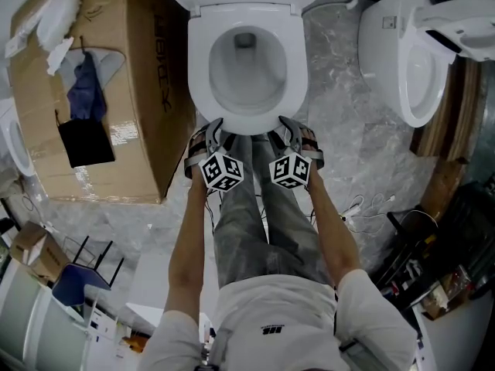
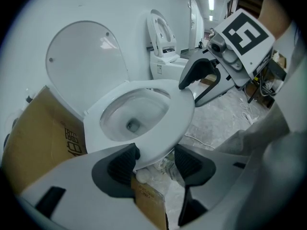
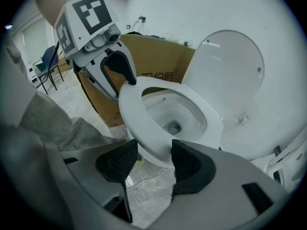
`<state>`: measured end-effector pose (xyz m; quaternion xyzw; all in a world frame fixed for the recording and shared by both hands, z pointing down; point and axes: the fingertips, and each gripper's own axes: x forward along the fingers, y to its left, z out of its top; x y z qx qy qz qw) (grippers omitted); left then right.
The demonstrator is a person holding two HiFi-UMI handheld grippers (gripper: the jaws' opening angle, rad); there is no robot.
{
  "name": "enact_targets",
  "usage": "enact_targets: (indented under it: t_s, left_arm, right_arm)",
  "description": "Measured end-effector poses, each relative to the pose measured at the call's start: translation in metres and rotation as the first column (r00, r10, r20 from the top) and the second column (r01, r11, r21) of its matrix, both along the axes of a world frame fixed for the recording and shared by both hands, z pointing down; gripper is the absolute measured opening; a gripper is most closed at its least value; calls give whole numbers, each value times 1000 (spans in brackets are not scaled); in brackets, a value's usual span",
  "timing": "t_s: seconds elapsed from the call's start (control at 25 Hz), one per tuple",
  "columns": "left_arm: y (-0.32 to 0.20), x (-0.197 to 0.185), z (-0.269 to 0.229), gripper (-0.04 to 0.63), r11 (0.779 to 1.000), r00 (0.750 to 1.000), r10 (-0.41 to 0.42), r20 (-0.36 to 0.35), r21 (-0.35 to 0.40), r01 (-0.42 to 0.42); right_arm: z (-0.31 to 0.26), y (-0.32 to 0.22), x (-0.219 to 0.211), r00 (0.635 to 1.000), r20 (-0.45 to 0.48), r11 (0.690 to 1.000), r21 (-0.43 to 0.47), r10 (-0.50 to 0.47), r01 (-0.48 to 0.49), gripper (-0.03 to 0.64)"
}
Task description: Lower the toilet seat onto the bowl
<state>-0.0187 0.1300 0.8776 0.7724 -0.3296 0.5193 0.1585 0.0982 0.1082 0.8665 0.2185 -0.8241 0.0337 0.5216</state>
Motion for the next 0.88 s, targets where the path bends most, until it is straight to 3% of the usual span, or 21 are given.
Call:
enact_targets:
  t_s: [0.88]
  left_arm:
    - [9, 3, 65, 276, 999, 997, 28, 73, -32, -26]
  right_arm:
    - [63, 10, 4, 998, -65, 1000, -15, -26, 25, 229]
